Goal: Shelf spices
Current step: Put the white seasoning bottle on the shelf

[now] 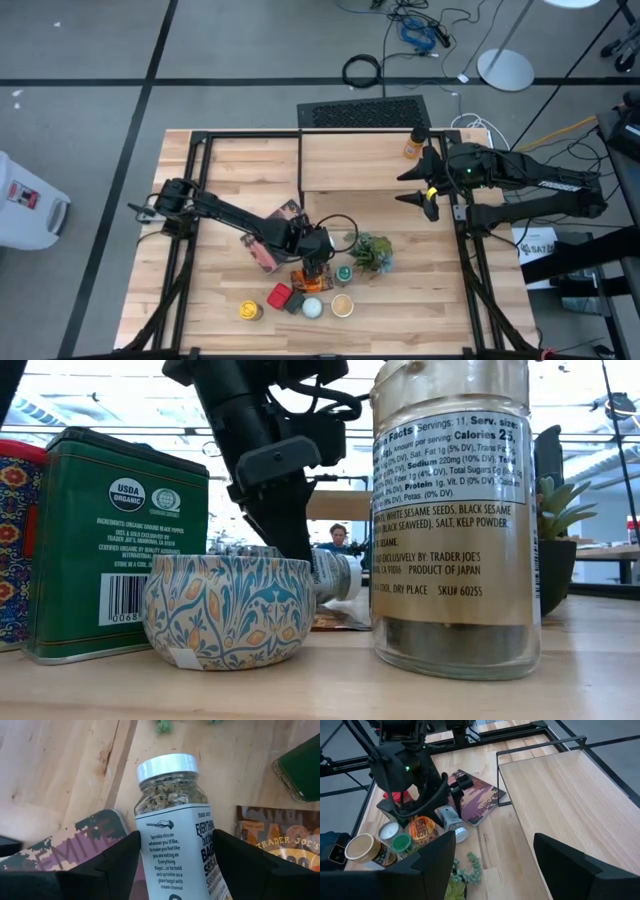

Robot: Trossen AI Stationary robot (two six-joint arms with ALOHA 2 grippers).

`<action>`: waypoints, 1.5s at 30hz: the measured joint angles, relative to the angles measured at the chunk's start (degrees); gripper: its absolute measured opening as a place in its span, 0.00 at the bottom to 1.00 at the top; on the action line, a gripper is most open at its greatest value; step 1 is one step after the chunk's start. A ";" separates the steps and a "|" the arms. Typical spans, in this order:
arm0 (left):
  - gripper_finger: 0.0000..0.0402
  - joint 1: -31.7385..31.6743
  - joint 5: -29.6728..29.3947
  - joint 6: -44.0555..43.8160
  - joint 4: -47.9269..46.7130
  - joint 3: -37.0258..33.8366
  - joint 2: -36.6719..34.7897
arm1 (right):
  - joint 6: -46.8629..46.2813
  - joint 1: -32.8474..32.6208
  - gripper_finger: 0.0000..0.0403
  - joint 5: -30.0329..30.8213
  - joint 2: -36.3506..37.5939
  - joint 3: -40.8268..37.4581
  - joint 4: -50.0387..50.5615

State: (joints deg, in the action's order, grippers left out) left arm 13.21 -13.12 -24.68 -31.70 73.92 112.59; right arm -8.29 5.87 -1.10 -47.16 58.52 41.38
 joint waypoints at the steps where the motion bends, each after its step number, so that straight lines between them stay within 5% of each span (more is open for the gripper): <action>1: 0.63 0.00 -0.18 0.09 0.00 0.02 0.15 | -0.10 0.00 0.64 0.02 0.00 0.00 -0.02; 6: 0.51 0.01 -0.67 2.45 0.25 0.06 -0.10 | -0.24 0.00 0.64 0.04 0.00 0.00 -0.06; 16: 0.06 0.04 0.30 9.92 -3.21 6.10 -1.42 | -1.33 0.00 0.64 0.09 0.00 -0.02 -0.02; 20: 0.02 0.04 1.35 12.02 -4.87 7.46 -1.68 | -1.55 0.00 0.64 0.07 0.00 -0.02 -0.02; 25: 0.19 0.19 1.52 11.53 -5.37 7.40 -1.65 | -1.55 0.01 0.64 0.06 0.00 -0.02 0.04; 35: 0.79 -0.25 -0.31 4.62 -4.97 7.42 -1.68 | -1.07 0.01 0.64 0.04 0.00 -0.02 0.02; 39: 0.89 -1.24 0.48 3.97 -4.59 7.32 -1.02 | -0.87 0.01 0.64 0.04 0.00 -0.02 0.02; 45: 0.91 -2.05 2.73 3.95 -4.43 7.08 3.76 | -0.48 0.00 0.64 0.01 0.00 -0.02 0.02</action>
State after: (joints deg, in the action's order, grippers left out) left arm 11.17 -10.39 -20.73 -36.13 80.99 116.35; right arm -8.78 5.87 -1.10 -47.16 58.50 41.41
